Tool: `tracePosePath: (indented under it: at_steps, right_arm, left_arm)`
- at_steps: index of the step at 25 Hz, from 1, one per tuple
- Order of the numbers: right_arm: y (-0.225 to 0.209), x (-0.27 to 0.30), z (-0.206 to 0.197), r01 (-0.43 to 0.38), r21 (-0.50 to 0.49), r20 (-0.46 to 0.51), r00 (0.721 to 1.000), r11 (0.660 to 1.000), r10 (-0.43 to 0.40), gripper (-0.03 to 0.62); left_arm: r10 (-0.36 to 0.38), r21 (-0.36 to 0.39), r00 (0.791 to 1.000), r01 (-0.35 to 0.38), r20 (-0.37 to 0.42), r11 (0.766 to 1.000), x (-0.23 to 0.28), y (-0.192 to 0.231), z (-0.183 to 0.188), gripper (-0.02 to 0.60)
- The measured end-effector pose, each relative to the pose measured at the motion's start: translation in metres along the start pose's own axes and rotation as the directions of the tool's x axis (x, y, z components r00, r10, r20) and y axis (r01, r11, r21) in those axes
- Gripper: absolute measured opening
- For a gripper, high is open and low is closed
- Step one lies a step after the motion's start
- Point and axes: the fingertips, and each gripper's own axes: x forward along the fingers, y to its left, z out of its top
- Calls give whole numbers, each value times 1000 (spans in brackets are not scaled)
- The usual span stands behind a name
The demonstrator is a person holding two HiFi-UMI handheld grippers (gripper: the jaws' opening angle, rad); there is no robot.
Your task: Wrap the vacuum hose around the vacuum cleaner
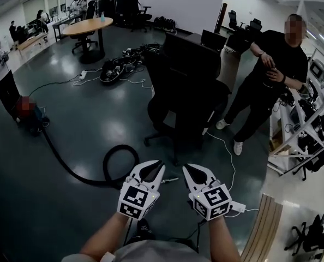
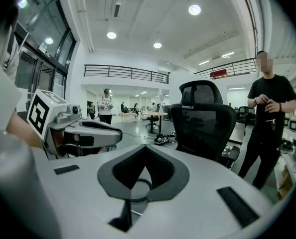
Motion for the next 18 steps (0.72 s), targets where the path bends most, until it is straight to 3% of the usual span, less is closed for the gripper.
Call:
tracePosePath:
  at_steps: [8, 18]
  right_arm:
    - [-16, 31, 7, 34, -10, -21, 999, 999, -34, 5]
    - [-64, 60, 4, -65, -21, -18, 998, 998, 65, 5]
  left_arm:
    - [-48, 15, 999, 48, 6, 999, 26, 26, 5, 43]
    - [53, -8, 998, -53, -44, 999, 71, 39, -7, 43]
